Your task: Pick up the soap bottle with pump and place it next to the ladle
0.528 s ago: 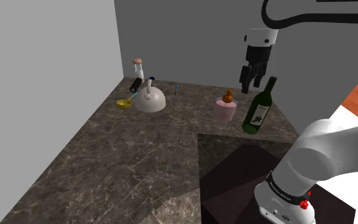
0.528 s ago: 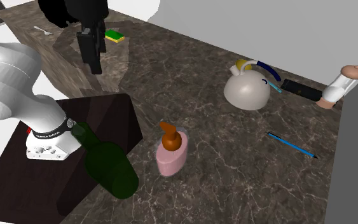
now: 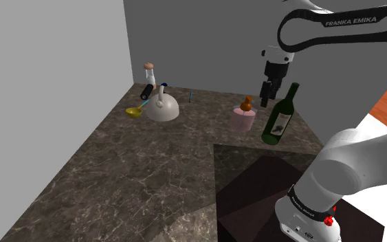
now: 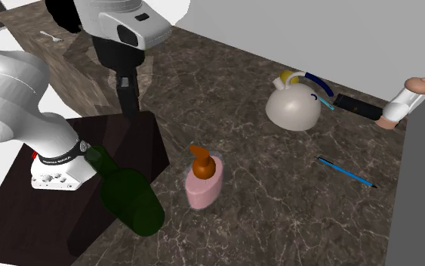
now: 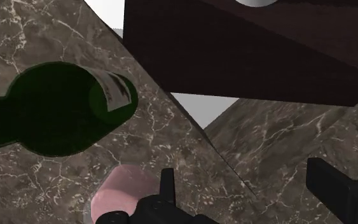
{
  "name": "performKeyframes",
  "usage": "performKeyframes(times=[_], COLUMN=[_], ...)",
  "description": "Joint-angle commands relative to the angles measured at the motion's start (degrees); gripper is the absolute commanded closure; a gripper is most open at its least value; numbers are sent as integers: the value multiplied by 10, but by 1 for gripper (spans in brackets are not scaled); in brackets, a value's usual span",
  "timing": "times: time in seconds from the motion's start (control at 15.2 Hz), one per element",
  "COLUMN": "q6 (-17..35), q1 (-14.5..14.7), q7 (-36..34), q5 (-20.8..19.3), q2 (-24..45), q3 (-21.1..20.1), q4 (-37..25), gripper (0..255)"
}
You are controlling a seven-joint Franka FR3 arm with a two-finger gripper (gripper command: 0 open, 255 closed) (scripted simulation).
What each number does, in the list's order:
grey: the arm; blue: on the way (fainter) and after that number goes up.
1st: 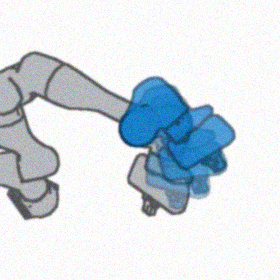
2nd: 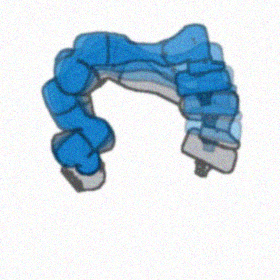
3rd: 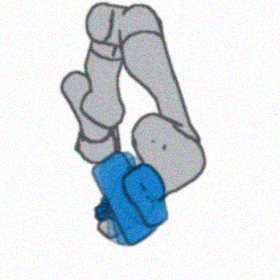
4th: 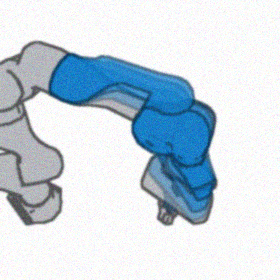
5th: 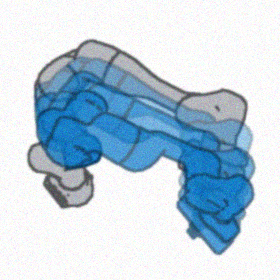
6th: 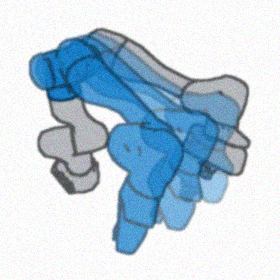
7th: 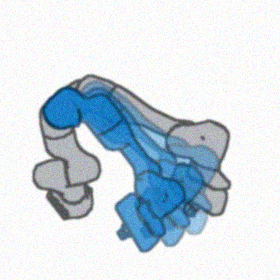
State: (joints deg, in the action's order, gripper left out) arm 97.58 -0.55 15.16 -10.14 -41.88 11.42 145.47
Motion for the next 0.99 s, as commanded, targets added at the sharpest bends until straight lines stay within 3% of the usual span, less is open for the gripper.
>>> performKeyframes(times=[0.0, 0.46, 0.92], q6=[44, 201, 338], q1=[-1, 9, 45], q7=[40, 174, 316], q5=[-19, -57, -26], q2=[17, 122, 260], q3=[26, 119, 203], q4=[13, 19, -17], gripper=[0, 0, 0])
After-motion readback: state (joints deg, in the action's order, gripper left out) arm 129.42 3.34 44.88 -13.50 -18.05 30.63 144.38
